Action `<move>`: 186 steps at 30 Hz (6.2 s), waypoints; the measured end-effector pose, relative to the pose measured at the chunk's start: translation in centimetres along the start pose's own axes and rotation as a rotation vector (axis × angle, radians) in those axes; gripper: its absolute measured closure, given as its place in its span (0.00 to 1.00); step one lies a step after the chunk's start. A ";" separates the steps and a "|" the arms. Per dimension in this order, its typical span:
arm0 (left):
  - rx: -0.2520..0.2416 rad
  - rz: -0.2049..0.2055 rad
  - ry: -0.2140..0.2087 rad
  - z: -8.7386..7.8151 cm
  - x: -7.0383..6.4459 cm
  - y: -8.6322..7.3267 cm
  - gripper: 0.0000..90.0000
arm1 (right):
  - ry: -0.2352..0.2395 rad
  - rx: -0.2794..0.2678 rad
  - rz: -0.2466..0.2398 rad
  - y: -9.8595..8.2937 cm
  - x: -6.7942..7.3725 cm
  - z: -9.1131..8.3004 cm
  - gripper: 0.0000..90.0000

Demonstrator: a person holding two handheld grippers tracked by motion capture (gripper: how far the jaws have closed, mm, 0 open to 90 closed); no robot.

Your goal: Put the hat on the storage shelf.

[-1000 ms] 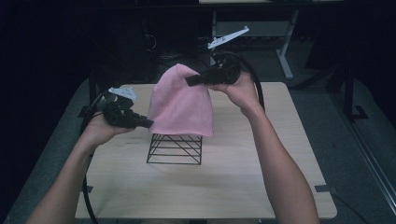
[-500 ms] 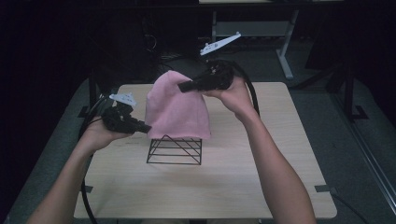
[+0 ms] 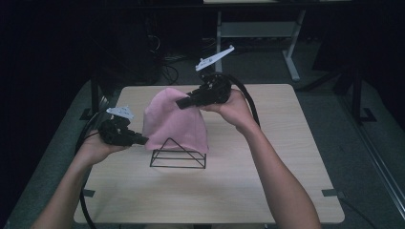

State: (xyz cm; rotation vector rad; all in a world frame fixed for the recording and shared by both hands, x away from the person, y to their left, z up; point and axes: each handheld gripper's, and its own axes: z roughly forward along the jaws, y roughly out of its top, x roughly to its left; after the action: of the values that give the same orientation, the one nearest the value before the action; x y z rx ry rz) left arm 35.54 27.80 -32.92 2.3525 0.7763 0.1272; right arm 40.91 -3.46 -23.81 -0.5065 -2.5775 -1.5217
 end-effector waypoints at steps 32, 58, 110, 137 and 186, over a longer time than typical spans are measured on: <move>0.142 0.011 0.082 4.0 0.1 -2.6 0.92 | 0.095 0.137 0.038 -3.8 -0.2 3.8 0.80; 0.182 0.013 0.057 6.2 0.2 -3.9 0.87 | 0.042 0.183 -0.012 -6.1 0.6 4.8 0.82; 0.143 0.002 0.056 4.1 0.4 -4.1 0.77 | 0.006 0.105 0.096 -8.9 -0.2 0.7 0.50; 0.119 -0.016 0.031 3.7 0.1 -3.9 0.63 | -0.119 0.082 0.195 -14.0 -2.0 -3.7 0.45; 0.091 -0.071 0.082 3.0 -0.2 -6.1 0.41 | -0.322 0.066 0.459 -26.9 -2.8 -12.1 0.36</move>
State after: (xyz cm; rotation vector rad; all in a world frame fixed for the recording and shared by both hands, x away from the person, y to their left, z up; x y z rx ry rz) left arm 33.14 29.74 -39.01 2.4140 0.9219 0.1624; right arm 33.57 -26.47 -40.89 -1.3211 -2.4637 -1.2742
